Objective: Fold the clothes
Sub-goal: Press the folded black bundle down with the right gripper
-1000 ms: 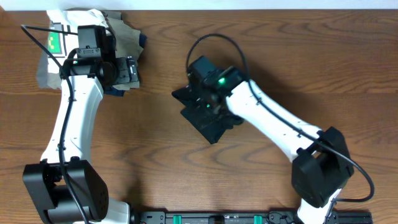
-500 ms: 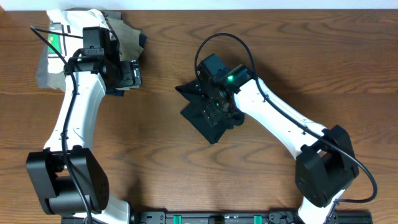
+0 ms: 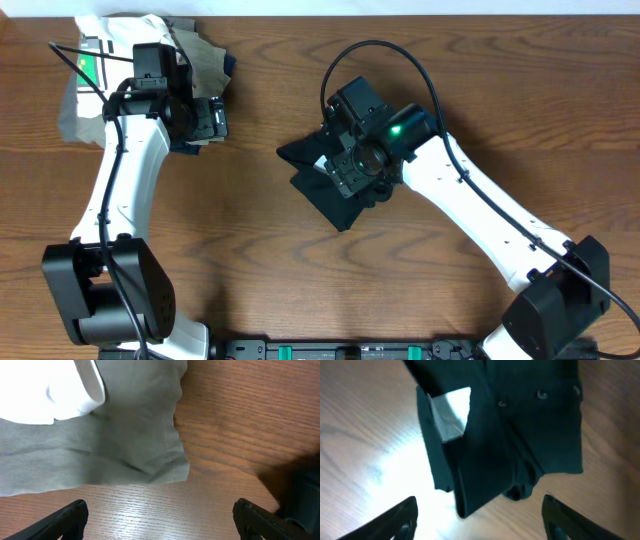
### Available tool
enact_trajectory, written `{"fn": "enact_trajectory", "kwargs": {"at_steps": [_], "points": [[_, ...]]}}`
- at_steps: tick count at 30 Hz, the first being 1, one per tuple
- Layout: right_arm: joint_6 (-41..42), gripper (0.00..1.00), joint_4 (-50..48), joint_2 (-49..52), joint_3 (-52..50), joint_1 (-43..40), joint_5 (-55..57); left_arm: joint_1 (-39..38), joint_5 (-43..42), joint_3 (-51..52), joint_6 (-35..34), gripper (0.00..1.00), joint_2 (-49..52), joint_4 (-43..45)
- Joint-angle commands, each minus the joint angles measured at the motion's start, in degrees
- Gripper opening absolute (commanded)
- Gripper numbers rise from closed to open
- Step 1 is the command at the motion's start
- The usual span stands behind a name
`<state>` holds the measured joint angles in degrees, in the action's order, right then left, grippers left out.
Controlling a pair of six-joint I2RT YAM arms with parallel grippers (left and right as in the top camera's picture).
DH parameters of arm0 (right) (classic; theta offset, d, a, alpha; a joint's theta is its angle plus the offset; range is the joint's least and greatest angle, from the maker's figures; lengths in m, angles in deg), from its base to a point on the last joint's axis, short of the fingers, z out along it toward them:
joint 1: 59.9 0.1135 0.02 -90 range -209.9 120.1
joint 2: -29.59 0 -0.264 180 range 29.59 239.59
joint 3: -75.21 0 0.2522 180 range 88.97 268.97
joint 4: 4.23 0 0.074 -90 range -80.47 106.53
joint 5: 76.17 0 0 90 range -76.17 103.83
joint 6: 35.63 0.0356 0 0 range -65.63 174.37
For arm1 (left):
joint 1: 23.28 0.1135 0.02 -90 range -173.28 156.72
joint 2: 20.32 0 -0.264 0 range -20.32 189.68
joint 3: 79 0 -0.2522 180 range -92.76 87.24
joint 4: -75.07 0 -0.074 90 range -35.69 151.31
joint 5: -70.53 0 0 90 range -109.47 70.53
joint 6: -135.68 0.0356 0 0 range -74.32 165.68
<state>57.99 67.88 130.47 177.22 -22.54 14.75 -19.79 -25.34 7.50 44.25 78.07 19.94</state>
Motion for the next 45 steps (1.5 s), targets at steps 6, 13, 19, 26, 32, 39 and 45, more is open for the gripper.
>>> {"fn": "enact_trajectory", "kwargs": {"at_steps": [6, 13, 19, 26, 32, 39, 45], "points": [[-0.9, 0.01, -16.9, 4.8, -11.5, 0.1, 2.7, 0.0, -1.0, 0.1, 0.7, 0.93, 0.5, -0.2], [-3.7, 0.01, -19.7, 9.2, -17.9, 0.8, -1.2, 0.0, -1.2, 0.1, -0.4, 0.93, 0.5, -0.6], [-3.7, 0.01, -22.4, 11.0, -19.7, 1.3, -1.8, 0.0, -1.3, 0.1, -2.3, 0.93, 0.5, -1.3], [-3.3, 0.09, -20.6, 4.5, -12.3, -0.4, -2.4, 0.0, -9.3, 0.1, -3.5, 0.93, 0.5, -2.4], [-6.0, 0.34, -23.2, -0.2, -8.9, -2.4, -5.8, 0.5, -11.5, 0.1, -4.9, 0.93, 0.5, -3.8], [-13.8, 0.39, -24.2, 6.8, -9.0, -1.1, -17.2, 5.2, -11.5, 0.1, -4.9, 0.94, 0.5, -3.2], [-17.1, 0.44, -21.6, 13.8, -9.0, 2.1, -18.3, 9.2, -11.5, 0.1, -6.1, 0.94, 0.5, -3.1]]}}
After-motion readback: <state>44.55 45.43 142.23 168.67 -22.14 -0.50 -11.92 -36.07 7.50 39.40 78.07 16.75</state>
